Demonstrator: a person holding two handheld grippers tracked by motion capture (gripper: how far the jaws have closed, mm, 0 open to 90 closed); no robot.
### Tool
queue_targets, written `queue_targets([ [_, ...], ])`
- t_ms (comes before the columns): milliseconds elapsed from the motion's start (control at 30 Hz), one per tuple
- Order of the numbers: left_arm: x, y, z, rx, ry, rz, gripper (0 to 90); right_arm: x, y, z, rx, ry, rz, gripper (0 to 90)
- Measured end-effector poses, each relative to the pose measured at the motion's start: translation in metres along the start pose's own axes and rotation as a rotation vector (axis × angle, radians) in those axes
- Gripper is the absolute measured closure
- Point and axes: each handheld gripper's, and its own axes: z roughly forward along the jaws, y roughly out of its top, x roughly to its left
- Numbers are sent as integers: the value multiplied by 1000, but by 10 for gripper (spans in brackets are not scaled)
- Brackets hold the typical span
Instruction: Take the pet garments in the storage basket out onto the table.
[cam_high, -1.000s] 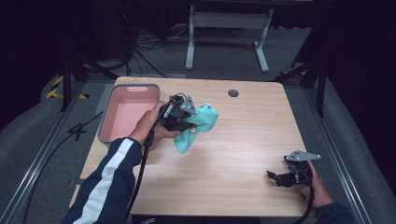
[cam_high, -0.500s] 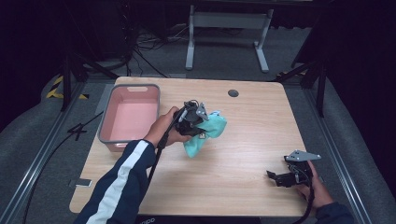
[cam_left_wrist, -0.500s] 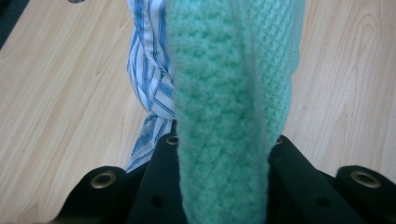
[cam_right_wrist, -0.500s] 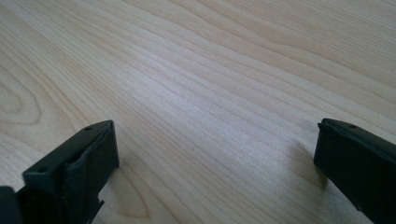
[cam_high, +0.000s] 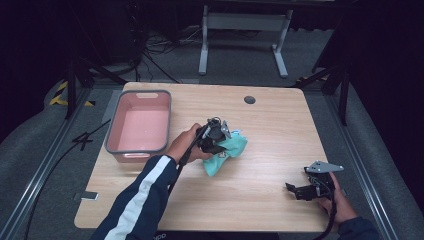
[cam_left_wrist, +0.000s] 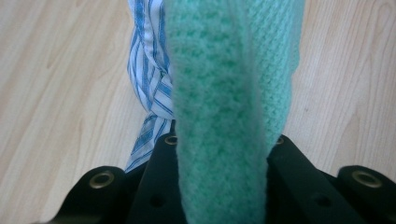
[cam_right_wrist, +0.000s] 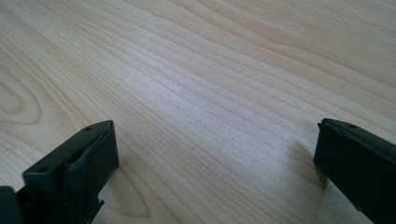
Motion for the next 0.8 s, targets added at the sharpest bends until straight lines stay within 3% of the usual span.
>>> queue_targets([
  [367,-4,-1,25,23,-9,-31,773,0,0,0,0,0,0,3],
  [433,-4,-1,28,20,-16,-20,755,0,0,0,0,0,1,3],
  [700,-10,-1,38,33,-30,-37,594,0,0,0,0,0,0,3],
  [800,-10,-1,38,17,-37,-45,522,0,0,0,0,0,1,3],
])
